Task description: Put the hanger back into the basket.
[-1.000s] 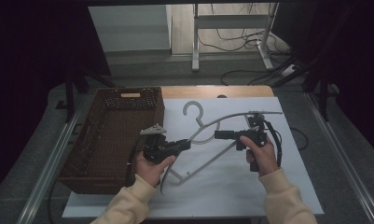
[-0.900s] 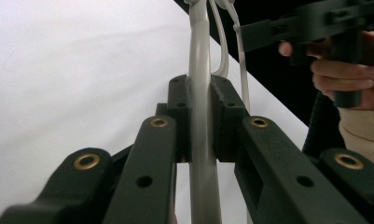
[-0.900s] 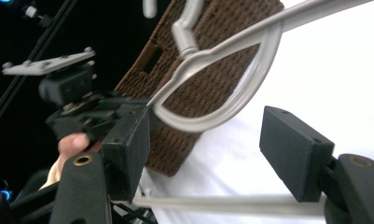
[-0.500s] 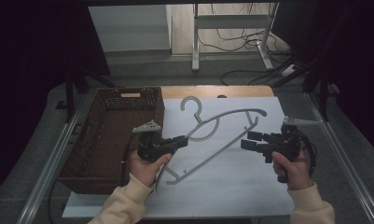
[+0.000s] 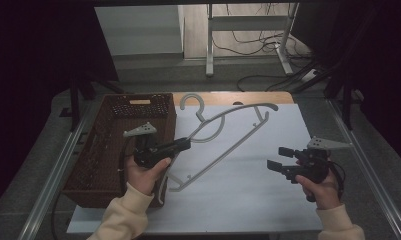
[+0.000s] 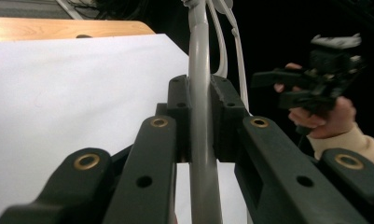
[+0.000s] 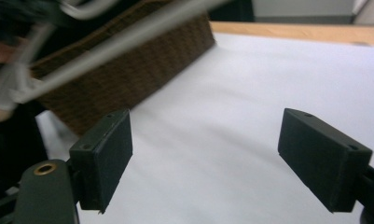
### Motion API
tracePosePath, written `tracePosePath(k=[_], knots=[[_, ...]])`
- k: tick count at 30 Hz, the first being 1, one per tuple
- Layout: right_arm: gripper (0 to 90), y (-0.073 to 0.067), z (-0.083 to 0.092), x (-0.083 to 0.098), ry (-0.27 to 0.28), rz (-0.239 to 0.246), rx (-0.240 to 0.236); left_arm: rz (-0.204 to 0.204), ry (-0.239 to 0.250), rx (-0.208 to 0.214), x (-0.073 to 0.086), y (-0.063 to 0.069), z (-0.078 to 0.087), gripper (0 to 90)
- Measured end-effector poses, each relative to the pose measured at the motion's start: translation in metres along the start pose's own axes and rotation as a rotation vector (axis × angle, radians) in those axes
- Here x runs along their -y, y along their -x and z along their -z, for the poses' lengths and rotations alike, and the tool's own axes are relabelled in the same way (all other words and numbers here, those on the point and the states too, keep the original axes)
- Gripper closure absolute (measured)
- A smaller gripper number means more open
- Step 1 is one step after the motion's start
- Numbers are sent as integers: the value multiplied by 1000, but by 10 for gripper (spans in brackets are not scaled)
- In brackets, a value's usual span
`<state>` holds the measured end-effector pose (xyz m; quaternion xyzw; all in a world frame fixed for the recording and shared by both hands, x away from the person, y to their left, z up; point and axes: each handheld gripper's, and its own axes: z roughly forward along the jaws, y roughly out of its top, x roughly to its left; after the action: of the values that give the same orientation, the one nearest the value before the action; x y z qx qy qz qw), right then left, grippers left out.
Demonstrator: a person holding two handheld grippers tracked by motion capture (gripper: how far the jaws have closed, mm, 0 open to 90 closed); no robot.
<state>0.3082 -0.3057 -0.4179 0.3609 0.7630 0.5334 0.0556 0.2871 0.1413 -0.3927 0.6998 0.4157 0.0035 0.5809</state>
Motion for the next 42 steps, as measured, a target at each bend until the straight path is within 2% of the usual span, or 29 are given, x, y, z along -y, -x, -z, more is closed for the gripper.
tracePosePath(k=[2,11,16,28,31,35,37,38,42], knots=[[176,6,-7,6,-27,-8,38,-3,5,-2,-1,-1,3,801],[171,11,-18,14,-72,-10,77,8,38,-2,-6,-5,17,801],[169,14,-20,18,-100,-18,94,8,53,-4,-9,-8,25,801],[169,19,-22,21,-112,-30,111,18,74,-30,-12,-22,46,800],[169,20,-22,22,-116,-32,111,23,82,-37,-14,-28,55,801],[169,21,-25,23,-126,-25,114,23,98,-69,-18,-37,70,801],[169,20,-27,24,-138,-21,117,31,110,-91,-20,-46,83,801],[169,20,-27,24,-138,-21,117,31,110,-91,-20,-46,83,801],[169,21,-26,24,-139,-20,123,23,125,-114,-24,-61,103,801]])
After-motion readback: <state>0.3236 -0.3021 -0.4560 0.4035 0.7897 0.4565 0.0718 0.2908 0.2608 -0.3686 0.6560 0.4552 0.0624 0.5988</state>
